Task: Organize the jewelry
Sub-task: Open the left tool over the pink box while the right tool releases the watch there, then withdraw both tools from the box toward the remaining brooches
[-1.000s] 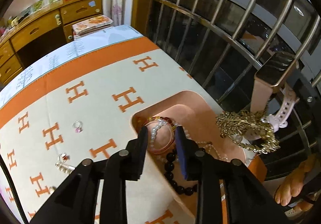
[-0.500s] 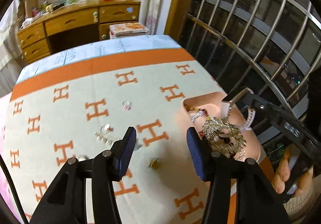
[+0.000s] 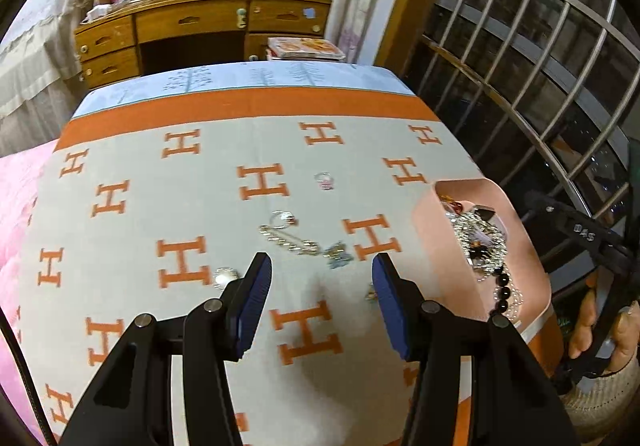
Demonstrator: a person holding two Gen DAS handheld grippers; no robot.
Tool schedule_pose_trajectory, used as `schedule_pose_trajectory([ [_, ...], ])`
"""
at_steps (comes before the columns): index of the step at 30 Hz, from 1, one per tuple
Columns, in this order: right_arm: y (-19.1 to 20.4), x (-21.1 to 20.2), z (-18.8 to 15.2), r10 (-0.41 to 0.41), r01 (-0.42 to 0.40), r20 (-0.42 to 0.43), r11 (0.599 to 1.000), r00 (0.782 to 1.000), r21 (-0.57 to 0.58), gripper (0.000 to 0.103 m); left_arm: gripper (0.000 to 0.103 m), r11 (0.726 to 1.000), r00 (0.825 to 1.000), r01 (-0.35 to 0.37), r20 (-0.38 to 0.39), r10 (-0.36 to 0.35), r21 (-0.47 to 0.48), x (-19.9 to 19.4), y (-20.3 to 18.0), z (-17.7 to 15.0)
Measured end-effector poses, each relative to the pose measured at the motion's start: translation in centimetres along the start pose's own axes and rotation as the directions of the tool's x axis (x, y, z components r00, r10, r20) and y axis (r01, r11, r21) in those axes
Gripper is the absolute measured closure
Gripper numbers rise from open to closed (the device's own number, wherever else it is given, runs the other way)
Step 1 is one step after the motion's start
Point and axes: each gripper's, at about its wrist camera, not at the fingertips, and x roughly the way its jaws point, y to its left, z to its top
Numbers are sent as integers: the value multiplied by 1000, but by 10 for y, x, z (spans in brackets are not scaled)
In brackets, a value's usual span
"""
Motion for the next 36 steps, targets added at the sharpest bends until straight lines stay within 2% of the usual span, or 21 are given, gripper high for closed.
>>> schedule_pose_trajectory([
  [4, 11, -12, 5, 38, -38, 21, 999, 999, -23, 87, 52, 999, 999, -38, 12, 38, -21, -9, 16, -2],
  [7, 23, -20, 6, 80, -79, 31, 995, 996, -53, 87, 45, 996, 997, -75, 28, 76, -49, -18, 31, -3],
  [11, 41, -23, 6, 135, -132, 21, 987, 991, -90, 87, 43, 990, 993, -106, 42, 110, -93, -30, 51, -5],
  [14, 58, -24, 6, 171, -170, 1, 977, 985, -127, 87, 40, 984, 989, -133, 47, 140, -116, -39, 63, -6],
  [16, 70, -23, 5, 202, -204, -27, 967, 979, -152, 87, 34, 980, 986, -151, 51, 158, -127, -45, 70, -8],
  [21, 97, -14, -4, 273, -289, -105, 938, 956, -189, 86, 32, 974, 979, -185, 60, 194, -127, -51, 79, -15],
  [26, 120, 5, -23, 298, -338, -205, 919, 932, -202, 86, 32, 978, 983, -178, 21, 181, -106, -41, 80, -26],
  [36, 142, 34, -35, 313, -379, -295, 902, 903, -205, 86, 32, 994, 993, -100, -60, 98, -35, 1, 69, -40],
])
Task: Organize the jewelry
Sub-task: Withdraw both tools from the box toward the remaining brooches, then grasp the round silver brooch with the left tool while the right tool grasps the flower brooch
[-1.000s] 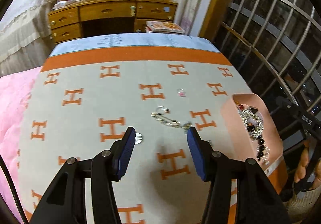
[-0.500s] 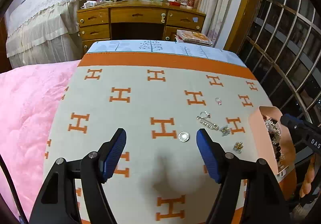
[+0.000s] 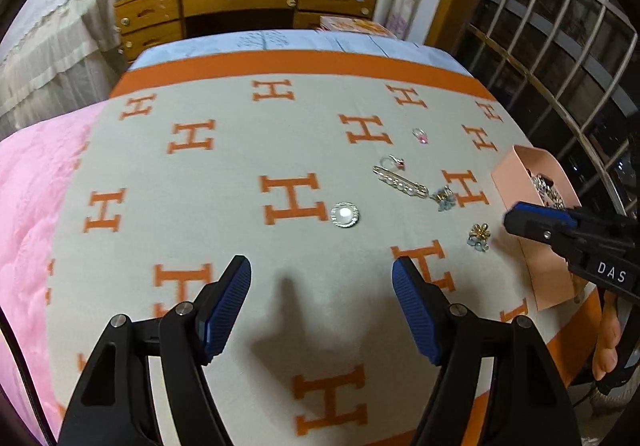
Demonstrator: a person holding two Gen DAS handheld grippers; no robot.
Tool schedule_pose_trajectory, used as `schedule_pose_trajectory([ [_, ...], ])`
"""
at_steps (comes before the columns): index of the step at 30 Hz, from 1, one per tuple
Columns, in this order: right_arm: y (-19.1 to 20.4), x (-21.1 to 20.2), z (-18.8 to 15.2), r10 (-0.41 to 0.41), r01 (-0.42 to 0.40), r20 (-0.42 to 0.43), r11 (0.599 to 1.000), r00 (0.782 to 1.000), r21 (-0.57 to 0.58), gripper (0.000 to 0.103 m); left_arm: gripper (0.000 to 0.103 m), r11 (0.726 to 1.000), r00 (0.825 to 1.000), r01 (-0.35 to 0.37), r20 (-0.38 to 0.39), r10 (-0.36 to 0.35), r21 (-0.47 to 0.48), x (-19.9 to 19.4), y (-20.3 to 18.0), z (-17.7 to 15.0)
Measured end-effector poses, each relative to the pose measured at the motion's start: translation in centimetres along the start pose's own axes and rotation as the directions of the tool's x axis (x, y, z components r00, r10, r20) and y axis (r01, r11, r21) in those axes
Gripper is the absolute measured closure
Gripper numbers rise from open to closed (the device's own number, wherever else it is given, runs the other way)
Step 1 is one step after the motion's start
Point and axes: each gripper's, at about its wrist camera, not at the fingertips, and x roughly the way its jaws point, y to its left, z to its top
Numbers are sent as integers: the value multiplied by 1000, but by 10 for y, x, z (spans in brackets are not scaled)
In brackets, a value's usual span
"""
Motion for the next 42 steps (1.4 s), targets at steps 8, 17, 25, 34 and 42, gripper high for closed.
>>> schedule_pose_trajectory([
  [8, 5, 31, 15, 0, 0, -42, 1000, 999, -2, 71, 32, 996, 1000, 1, -4, 0, 87, 31, -15, 15],
  [17, 19, 61, 22, -73, 69, -87, 996, 993, -57, 70, 36, 990, 999, -29, -31, 33, 142, 55, -15, 27],
  [25, 25, 64, 21, -117, 112, -39, 987, 992, -113, 71, 51, 984, 999, -30, -31, 36, 176, 60, -18, 31],
  [34, 18, 52, 14, -102, 102, 7, 990, 995, -98, 83, 86, 971, 1000, -14, -13, 18, 237, 58, -28, 29],
  [42, 13, 9, -1, -52, 63, 124, 994, 991, -85, 83, 86, 980, 999, -39, -19, 44, 196, 53, -28, 27],
])
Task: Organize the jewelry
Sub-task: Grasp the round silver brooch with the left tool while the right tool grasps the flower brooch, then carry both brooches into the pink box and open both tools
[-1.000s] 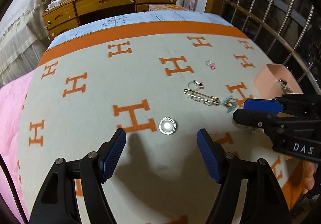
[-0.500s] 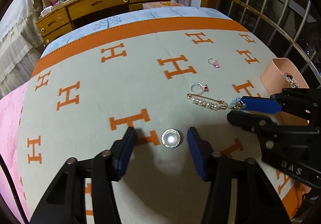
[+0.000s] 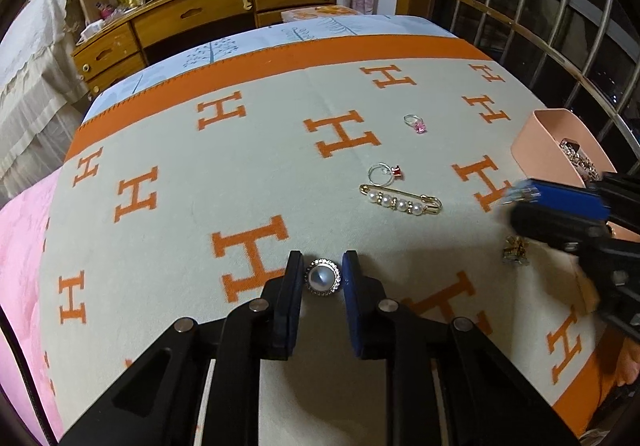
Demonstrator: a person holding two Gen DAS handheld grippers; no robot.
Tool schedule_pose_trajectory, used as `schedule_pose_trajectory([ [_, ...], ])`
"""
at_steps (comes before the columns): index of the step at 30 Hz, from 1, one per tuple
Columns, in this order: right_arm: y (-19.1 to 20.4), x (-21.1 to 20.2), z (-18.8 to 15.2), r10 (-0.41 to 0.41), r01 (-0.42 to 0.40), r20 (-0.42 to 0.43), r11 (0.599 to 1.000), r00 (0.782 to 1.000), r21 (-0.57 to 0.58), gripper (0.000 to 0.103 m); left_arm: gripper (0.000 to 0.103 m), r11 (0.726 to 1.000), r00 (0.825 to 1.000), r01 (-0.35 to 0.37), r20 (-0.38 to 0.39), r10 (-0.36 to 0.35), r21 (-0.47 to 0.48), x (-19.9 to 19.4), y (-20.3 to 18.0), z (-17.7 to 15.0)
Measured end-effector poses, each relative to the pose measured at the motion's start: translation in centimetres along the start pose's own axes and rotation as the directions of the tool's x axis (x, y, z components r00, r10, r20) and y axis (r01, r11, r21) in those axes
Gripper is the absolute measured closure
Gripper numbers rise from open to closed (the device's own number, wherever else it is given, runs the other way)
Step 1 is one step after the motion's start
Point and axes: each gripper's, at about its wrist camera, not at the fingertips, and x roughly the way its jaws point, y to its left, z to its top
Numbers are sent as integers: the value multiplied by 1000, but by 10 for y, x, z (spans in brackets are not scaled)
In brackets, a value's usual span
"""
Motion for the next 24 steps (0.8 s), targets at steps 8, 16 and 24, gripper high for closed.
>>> schedule_pose_trajectory([
  [8, -37, -68, -16, 34, -49, 139, 993, 990, 110, 83, 86, 998, 996, 50, 72, -47, -30, -47, -26, 13],
  [16, -79, -136, -30, -62, 6, 270, 979, 961, 202, 83, 86, 985, 969, 172, 185, -165, -24, -102, -77, 39],
  [24, -109, -136, -52, -129, 74, 215, 966, 968, 249, 83, 86, 965, 951, 257, 164, -263, 53, -90, -151, 42],
])
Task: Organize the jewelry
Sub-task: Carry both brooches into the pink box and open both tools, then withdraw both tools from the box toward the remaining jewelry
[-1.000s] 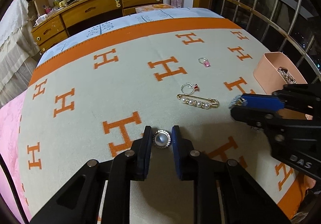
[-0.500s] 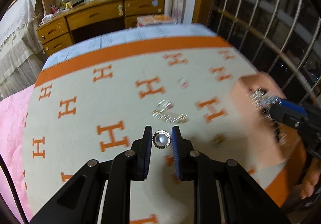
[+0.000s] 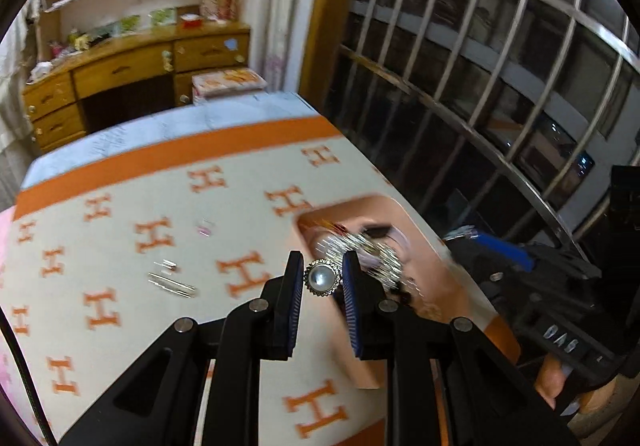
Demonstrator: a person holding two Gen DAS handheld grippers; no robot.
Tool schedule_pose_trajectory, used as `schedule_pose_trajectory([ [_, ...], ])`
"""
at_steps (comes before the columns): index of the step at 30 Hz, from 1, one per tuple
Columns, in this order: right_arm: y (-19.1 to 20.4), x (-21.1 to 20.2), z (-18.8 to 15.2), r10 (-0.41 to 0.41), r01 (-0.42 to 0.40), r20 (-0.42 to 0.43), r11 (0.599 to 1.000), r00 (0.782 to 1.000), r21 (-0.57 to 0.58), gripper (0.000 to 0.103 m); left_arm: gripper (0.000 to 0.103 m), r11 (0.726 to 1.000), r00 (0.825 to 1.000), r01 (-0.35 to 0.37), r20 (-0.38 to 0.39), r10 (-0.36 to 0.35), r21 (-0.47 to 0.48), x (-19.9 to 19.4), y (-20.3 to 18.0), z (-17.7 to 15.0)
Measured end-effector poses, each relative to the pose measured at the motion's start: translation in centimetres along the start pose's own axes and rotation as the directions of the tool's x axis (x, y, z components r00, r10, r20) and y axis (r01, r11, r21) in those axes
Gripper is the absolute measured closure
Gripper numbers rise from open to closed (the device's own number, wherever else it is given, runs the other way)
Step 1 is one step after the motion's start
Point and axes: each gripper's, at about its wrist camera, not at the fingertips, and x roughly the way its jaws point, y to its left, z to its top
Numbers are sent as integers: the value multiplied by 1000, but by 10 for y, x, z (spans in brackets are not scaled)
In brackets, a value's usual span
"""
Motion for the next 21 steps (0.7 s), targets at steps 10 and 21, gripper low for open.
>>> schedule_pose_trajectory([
  [10, -20, 35, -40, -28, 27, -198, 1000, 980, -8, 82, 85, 995, 990, 28, -141, -15, 94, 51, -53, -42],
  [21, -28, 28, -43, -14, 23, -183, 999, 983, 45, 82, 39, 997, 996, -35, -77, 41, 75, 34, -44, -44],
])
